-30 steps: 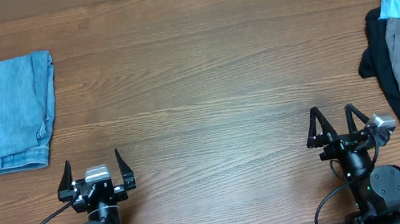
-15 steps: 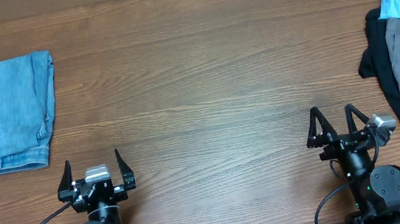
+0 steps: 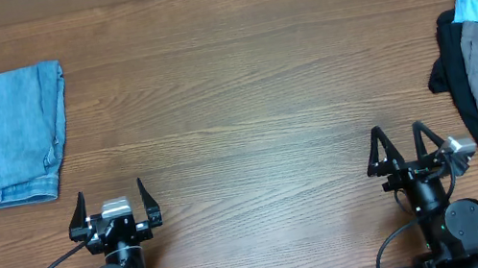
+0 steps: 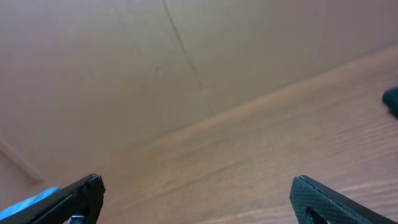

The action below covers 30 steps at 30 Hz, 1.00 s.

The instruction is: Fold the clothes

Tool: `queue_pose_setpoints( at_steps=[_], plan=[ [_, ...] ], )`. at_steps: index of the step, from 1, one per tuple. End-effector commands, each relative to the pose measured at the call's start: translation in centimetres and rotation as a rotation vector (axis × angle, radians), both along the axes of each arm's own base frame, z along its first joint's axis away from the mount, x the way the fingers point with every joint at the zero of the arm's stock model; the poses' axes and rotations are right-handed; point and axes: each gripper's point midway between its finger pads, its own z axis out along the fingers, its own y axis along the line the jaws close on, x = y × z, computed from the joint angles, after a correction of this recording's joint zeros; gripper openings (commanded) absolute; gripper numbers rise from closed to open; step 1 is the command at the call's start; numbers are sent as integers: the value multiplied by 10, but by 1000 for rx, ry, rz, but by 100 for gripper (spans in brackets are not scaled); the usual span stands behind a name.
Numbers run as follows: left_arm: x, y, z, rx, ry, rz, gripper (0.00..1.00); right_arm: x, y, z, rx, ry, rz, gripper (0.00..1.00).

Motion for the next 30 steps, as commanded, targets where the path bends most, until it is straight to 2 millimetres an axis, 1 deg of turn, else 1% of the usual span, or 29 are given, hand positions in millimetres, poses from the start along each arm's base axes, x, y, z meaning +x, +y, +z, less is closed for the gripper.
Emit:
queue_pose_setpoints(
  at_steps=[1, 4, 6, 9, 10, 11, 13, 15, 16, 20, 23, 27, 30],
  plan=[
    [-1, 5, 1, 19, -7, 24, 100, -19, -8, 85, 23, -154, -36, 100],
    [-1, 5, 1, 19, -7, 24, 100, -37, -20, 152, 37, -224, -96, 100],
    [-1, 5, 1, 19, -7, 24, 100, -46, -34, 188, 24, -216, -175, 100],
    [-1, 5, 1, 19, -7, 24, 100, -57, -63, 235, -57, -141, -346, 100],
    [-1, 5, 1, 19, -7, 24, 100, -60, -70, 248, -64, -109, -391, 100],
    [-1, 5, 1, 19, -7, 24, 100, -62, -75, 259, -71, -75, -418, 100],
    [-1, 5, 1, 19, -7, 24, 100, -63, -82, 275, -98, 18, -459, 100],
    [-1, 5, 1, 19, -7, 24, 100, -59, -91, 280, -135, 123, -508, 100],
    [-1, 5, 1, 19, -7, 24, 100, -53, -97, 281, -170, 211, -549, 100],
    [-1, 5, 1, 19, -7, 24, 100, -31, -102, 272, -245, 389, -584, 100],
    [-1, 5, 1, 19, -7, 24, 100, -4, -98, 247, -312, 565, -554, 100],
    [-1, 5, 1, 19, -7, 24, 100, 25, -91, 214, -365, 735, -502, 100],
    [-1, 5, 1, 19, -7, 24, 100, 46, -97, 190, -381, 833, -518, 100]
  ],
)
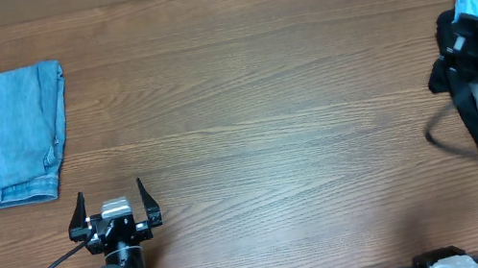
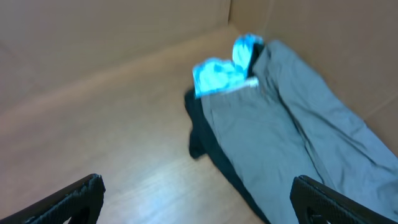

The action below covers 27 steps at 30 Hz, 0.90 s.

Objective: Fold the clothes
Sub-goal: 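Reach the right gripper to the grey pants on the right pile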

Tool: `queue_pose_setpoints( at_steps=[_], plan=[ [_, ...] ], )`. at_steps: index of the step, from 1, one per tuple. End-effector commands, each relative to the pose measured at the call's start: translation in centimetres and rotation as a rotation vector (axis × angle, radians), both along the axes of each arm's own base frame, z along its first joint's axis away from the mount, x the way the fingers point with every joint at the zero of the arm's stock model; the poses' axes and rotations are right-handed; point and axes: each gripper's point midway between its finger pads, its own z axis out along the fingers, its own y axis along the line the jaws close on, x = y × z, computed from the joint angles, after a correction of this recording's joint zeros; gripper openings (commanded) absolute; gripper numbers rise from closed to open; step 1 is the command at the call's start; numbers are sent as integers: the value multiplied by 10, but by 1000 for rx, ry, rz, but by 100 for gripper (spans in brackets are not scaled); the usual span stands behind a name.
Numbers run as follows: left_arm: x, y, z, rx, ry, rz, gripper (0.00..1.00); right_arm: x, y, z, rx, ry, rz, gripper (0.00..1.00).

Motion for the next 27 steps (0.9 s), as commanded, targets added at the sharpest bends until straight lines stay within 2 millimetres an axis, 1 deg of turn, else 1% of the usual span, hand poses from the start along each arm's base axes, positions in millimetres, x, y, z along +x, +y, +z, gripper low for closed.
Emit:
queue_pose_setpoints(
  at_steps=[1, 4, 6, 8, 9, 11, 15, 18, 20, 24, 27],
  plan=[
    [-1, 4, 1, 19, -4, 22, 100, 21, -11, -15, 8, 63, -47, 100],
    [-1, 4, 1, 19, -4, 22, 100, 36, -14, -42, 124, 130, -38, 100],
    [-1, 4, 1, 19, -4, 22, 100, 42, -23, -54, 202, 147, -54, 100],
    [-1, 4, 1, 19, -4, 22, 100, 50, -41, -60, 252, 128, -94, 100],
    [-1, 4, 1, 19, -4, 22, 100, 54, -46, -61, 280, 115, -99, 100],
    [-1, 4, 1, 19, -4, 22, 100, 60, -48, -64, 355, 89, -80, 100],
    [-1, 4, 1, 19, -4, 22, 100, 62, -65, -59, 335, 53, -116, 100],
    [-1, 4, 1, 19, -4, 22, 100, 72, -72, -55, 307, 27, -100, 100],
    [-1, 4, 1, 19, -4, 22, 100, 77, -79, -58, 275, 32, -104, 100],
    [-1, 4, 1, 19, -4, 22, 100, 92, -92, -78, 251, 72, -138, 100],
    [-1, 4, 1, 19, -4, 22, 100, 106, -106, -101, 226, 119, -178, 100]
  ],
)
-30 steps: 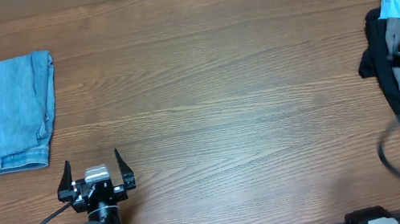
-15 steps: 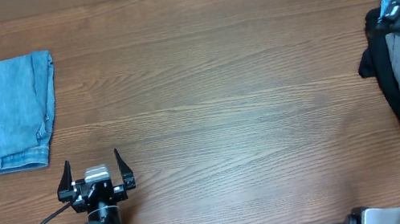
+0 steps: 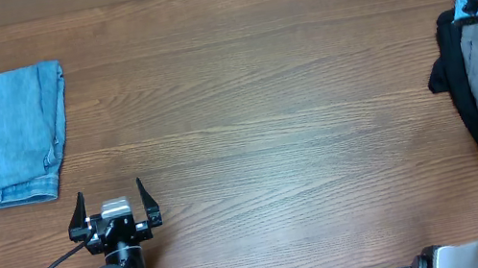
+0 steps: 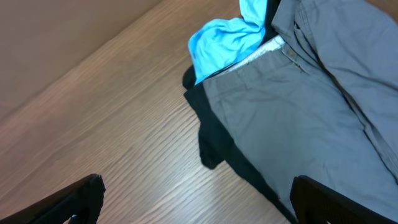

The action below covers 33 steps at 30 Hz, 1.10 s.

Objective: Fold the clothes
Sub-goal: 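Reach the right gripper to the grey pants on the right pile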

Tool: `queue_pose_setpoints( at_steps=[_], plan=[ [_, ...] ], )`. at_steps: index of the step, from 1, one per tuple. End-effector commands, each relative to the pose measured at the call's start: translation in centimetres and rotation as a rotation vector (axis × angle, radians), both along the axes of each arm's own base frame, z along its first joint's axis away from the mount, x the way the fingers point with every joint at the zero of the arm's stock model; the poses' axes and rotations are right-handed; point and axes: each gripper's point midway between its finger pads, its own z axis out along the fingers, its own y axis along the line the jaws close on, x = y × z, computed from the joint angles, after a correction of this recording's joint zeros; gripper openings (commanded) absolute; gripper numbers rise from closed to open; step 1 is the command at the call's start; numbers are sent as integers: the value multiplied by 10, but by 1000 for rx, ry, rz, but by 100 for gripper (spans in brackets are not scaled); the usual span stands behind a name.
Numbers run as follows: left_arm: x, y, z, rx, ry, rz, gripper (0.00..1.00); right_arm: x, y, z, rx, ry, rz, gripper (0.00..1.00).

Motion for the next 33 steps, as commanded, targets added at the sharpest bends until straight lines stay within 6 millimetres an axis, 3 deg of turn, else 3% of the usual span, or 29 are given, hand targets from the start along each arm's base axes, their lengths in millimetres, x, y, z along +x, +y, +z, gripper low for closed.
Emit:
queue_pose_setpoints(
  at_steps=[1, 6, 7, 14, 19, 24, 33],
  plan=[
    [-1, 4, 1, 19, -4, 21, 100, 17, -24, -28, -44, 75, -45, 100],
    [-1, 4, 1, 19, -4, 21, 100, 43, -50, -68, -38, 114, -80, 99],
    [-1, 4, 1, 19, -4, 21, 100, 51, -57, -79, -35, 117, -88, 94],
    [-1, 4, 1, 19, -4, 21, 100, 86, -75, -127, -32, 120, -99, 90],
    [-1, 4, 1, 19, -4, 21, 100, 103, -83, -163, -26, 137, -100, 66],
    [-1, 4, 1, 19, -4, 21, 100, 111, -86, -192, -18, 161, -99, 67],
    [-1, 4, 1, 18, -4, 21, 100, 121, -91, -217, -16, 165, -99, 72]
  ],
)
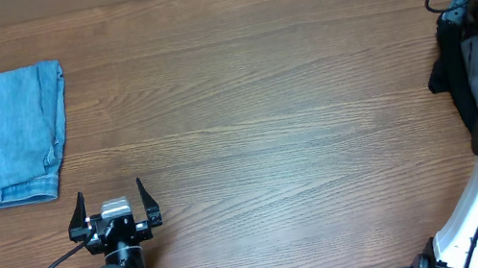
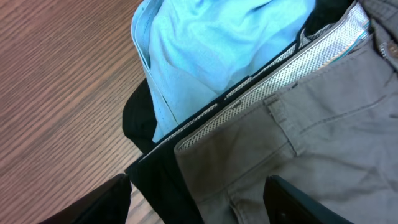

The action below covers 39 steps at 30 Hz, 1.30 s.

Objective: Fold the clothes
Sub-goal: 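Reach the right gripper to the grey pants on the right pile, then close the right gripper on the grey pants waistband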

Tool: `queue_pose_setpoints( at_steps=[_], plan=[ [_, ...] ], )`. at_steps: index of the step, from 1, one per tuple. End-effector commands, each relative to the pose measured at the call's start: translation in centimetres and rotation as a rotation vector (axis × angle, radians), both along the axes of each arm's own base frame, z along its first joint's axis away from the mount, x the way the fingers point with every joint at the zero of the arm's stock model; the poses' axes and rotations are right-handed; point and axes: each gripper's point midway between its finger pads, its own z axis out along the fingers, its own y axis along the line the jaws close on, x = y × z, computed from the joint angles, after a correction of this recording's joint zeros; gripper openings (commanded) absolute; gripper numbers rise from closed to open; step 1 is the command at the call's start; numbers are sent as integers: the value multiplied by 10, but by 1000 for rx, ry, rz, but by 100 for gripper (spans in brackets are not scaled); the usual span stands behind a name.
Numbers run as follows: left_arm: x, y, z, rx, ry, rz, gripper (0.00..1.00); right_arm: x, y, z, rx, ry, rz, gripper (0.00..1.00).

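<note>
A pile of clothes lies at the table's right edge. Grey trousers (image 2: pixel 311 137) are on top, their waistband turned open, with a light blue garment (image 2: pixel 205 50) beyond them and a black garment (image 2: pixel 155 180) beneath. My right gripper (image 2: pixel 199 208) hangs low over the waistband, open, with nothing between its dark fingers (image 2: pixel 102 202). In the overhead view the right arm reaches across the pile and hides most of it; only the black garment (image 1: pixel 450 69) shows. My left gripper (image 1: pixel 112 200) sits open near the front edge. Folded blue jeans (image 1: pixel 14 138) lie at the far left.
The wooden table (image 1: pixel 253 102) stretches between the jeans and the pile. A cardboard wall runs along the back edge. The left arm's black cable trails off the front left.
My right gripper has dropped closer to the far end of the pile, from well above the grey trousers and blue garment to just over the waistband. It stays open. The left arm is unmoved.
Both grippers first stood parked and open at the front edge. Then the right arm was out over the pile at the right edge, looking down its length. After that it hung above the pile's far end, and now sits low over the trousers' waistband.
</note>
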Motion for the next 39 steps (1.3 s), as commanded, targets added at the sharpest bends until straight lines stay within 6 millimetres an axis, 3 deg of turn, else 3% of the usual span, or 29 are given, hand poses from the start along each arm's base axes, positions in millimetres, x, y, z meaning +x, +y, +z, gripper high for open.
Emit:
queue_pose_setpoints(
  at_steps=[1, 8, 12, 20, 26, 37, 39],
  plan=[
    [-1, 4, 1, 19, -4, 21, 100, 4, -7, -6, -10, -2, -10, 72],
    [-1, 4, 1, 19, -4, 21, 100, -2, -10, -48, 20, 71, -20, 72],
    [-1, 4, 1, 19, -4, 21, 100, -7, -16, -57, 26, 86, -33, 78],
    [-1, 4, 1, 19, -4, 21, 100, -16, -34, -56, 28, 82, -70, 79],
    [-1, 4, 1, 19, -4, 21, 100, -11, -32, -58, 102, 34, -48, 85],
    [-1, 4, 1, 19, -4, 21, 100, -10, -48, -29, 123, -36, -62, 87],
    [-1, 4, 1, 19, -4, 21, 100, -11, -49, -28, 123, -38, -63, 93]
  ],
)
